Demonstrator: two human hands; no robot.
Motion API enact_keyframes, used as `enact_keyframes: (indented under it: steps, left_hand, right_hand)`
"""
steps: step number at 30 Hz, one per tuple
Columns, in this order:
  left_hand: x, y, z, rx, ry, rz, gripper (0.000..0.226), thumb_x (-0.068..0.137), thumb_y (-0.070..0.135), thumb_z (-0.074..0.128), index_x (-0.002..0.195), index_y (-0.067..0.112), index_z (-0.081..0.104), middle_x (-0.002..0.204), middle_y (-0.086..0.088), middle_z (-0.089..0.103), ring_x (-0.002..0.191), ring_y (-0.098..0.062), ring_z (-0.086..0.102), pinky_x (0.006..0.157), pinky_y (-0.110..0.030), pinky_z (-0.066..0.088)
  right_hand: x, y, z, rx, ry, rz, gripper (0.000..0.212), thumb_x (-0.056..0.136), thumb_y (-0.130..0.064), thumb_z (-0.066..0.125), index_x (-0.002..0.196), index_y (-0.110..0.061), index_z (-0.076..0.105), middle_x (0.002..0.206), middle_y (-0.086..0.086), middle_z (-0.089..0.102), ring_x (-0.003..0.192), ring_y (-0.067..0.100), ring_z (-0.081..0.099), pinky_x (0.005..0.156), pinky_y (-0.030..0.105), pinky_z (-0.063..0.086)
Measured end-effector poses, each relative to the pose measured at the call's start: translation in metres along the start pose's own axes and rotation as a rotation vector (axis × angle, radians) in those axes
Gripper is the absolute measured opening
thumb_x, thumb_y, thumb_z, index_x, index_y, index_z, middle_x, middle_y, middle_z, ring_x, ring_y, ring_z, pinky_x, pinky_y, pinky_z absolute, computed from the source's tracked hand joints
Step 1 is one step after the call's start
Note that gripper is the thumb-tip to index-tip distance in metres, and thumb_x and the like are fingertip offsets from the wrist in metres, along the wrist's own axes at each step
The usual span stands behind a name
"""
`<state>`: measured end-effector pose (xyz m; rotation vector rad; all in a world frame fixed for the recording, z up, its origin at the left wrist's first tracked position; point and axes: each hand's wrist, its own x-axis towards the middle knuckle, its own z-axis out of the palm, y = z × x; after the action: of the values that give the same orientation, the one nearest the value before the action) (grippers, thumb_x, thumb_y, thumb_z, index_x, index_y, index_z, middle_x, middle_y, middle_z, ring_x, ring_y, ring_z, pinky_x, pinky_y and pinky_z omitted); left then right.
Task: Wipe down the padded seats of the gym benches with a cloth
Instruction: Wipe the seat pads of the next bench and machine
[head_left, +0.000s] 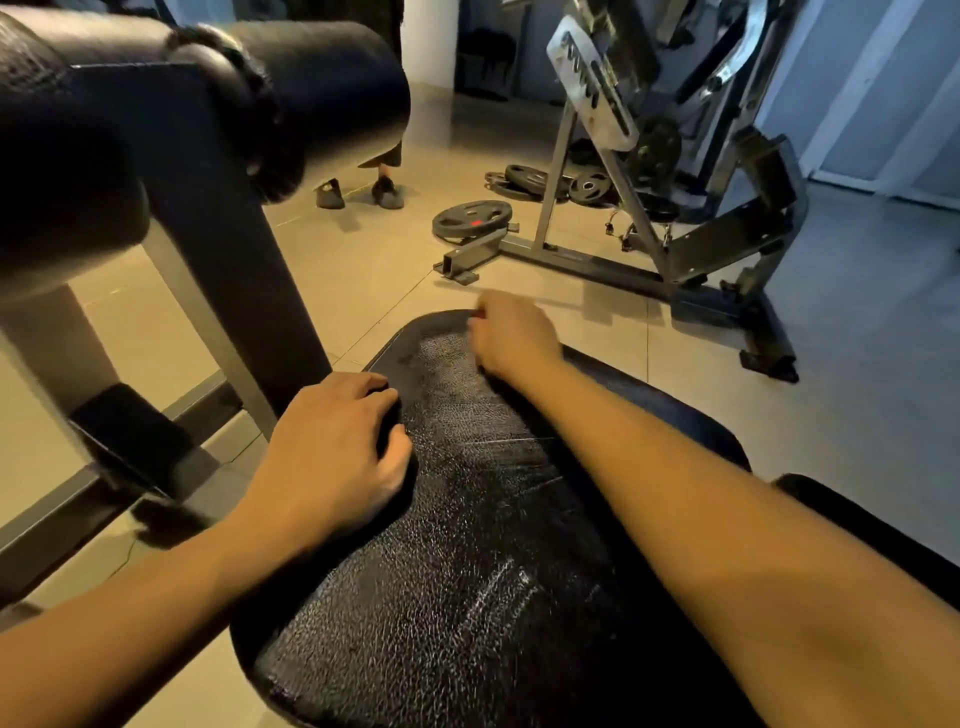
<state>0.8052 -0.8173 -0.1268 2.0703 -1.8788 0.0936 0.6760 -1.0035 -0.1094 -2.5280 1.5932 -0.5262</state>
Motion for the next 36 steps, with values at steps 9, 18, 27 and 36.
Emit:
enact_keyframes:
  steps: [9, 18, 27, 36]
  left_hand:
    - [-0.002, 0.002, 0.003, -0.029, 0.023, -0.025, 0.046, 0.088, 0.041, 0.044, 0.109, 0.013, 0.073, 0.118, -0.003, 0.068, 0.111, -0.024, 0.059, 0.092, -0.039, 0.048]
    - [-0.004, 0.0, 0.003, -0.062, 0.035, -0.025, 0.042, 0.088, 0.041, 0.045, 0.101, 0.013, 0.073, 0.109, -0.003, 0.068, 0.103, -0.024, 0.059, 0.088, -0.041, 0.052]
    - [-0.005, 0.001, 0.002, -0.069, 0.05, -0.038, 0.042, 0.088, 0.04, 0.047, 0.104, 0.012, 0.074, 0.113, -0.004, 0.069, 0.104, -0.024, 0.061, 0.089, -0.04, 0.052]
    - [-0.005, 0.002, 0.004, -0.066, 0.063, -0.037, 0.042, 0.089, 0.041, 0.045, 0.102, 0.013, 0.074, 0.111, -0.002, 0.068, 0.105, -0.022, 0.059, 0.089, -0.039, 0.051]
  right_hand:
    - [-0.016, 0.029, -0.005, 0.088, -0.122, -0.138, 0.013, 0.096, -0.033, 0.062, 0.105, -0.023, 0.064, 0.108, 0.002, 0.069, 0.099, 0.025, 0.061, 0.086, 0.039, 0.051]
    - [0.015, 0.028, -0.009, 0.109, -0.124, -0.11, 0.015, 0.095, -0.027, 0.065, 0.101, -0.014, 0.069, 0.108, 0.009, 0.071, 0.102, 0.03, 0.062, 0.088, 0.042, 0.052]
    - [0.036, 0.029, 0.001, 0.104, -0.017, -0.036, 0.015, 0.097, -0.025, 0.062, 0.099, -0.014, 0.072, 0.104, 0.013, 0.073, 0.099, 0.034, 0.064, 0.075, 0.034, 0.045]
    - [0.031, 0.031, -0.001, 0.063, -0.007, -0.005, 0.017, 0.098, -0.023, 0.059, 0.1, -0.015, 0.074, 0.103, 0.01, 0.073, 0.098, 0.033, 0.065, 0.081, 0.038, 0.053]
